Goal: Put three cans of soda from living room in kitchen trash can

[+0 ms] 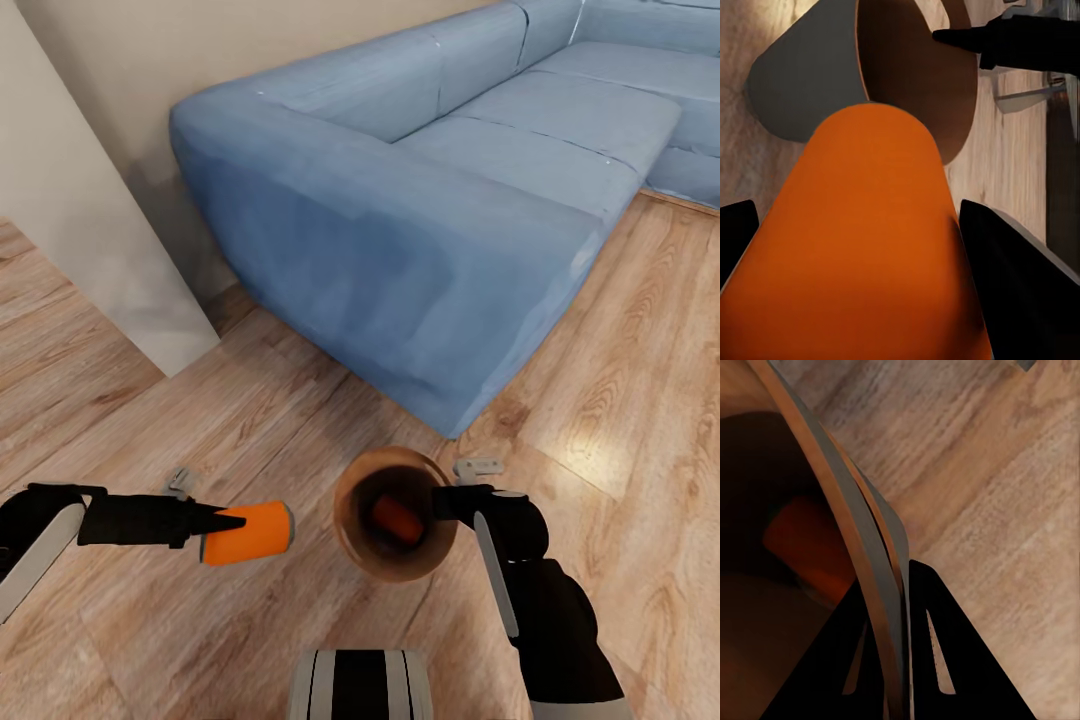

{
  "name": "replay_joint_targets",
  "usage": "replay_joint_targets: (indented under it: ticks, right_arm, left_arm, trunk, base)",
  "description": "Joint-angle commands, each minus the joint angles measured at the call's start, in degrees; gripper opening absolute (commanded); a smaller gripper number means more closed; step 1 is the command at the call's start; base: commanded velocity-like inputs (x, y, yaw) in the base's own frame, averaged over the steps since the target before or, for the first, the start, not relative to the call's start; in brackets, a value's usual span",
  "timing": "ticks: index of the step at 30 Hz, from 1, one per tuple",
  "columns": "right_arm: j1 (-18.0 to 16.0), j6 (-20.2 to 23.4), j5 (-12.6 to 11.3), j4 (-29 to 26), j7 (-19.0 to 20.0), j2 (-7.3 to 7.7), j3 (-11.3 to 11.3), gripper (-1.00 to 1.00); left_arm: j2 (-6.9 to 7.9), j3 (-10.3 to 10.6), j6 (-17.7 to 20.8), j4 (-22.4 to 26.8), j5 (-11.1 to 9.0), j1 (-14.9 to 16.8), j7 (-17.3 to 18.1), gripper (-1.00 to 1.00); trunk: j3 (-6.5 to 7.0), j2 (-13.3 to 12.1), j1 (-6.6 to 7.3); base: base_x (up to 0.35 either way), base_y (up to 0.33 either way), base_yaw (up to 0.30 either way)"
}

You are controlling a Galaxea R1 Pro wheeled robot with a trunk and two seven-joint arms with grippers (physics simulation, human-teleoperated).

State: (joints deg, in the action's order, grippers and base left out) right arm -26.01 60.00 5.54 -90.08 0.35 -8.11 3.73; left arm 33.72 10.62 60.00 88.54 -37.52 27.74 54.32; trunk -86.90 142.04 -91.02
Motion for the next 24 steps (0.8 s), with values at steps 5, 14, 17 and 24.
replay_joint_targets:
  ticks: [5,14,17,24]
  right_arm:
    - [0.0,0.0,-1.1,0.0,0.1,-0.05,-0.2,-1.0]
    - [0.0,0.0,-1.1,0.0,0.1,-0.34,0.2,-1.0]
    - [0.0,0.0,-1.1,0.0,0.1,-0.46,0.8,-1.0]
    - [0.0,0.0,-1.1,0.0,0.0,-0.5,2.7,-1.0]
  left_arm:
    - [-2.84,4.6,0.0,0.0,0.0,0.0,0.2,-1.0]
    - [-7.47,5.8,0.0,-0.2,-0.1,0.0,0.2,-1.0]
    - [-7.52,5.9,0.0,-0.2,-1.1,0.0,0.2,-1.0]
    - [-7.48,6.0,0.0,-0.2,-4.5,0.0,0.2,-1.0]
  trunk:
    - [0.0,0.0,0.0]
    - [0.0,0.0,0.0]
    - [0.0,0.0,0.0]
    - [0.0,0.0,0.0]
  base:
    - [0.0,0.0,0.0]
    - [0.0,0.0,0.0]
    - [0.0,0.0,0.0]
    - [0.0,0.0,0.0]
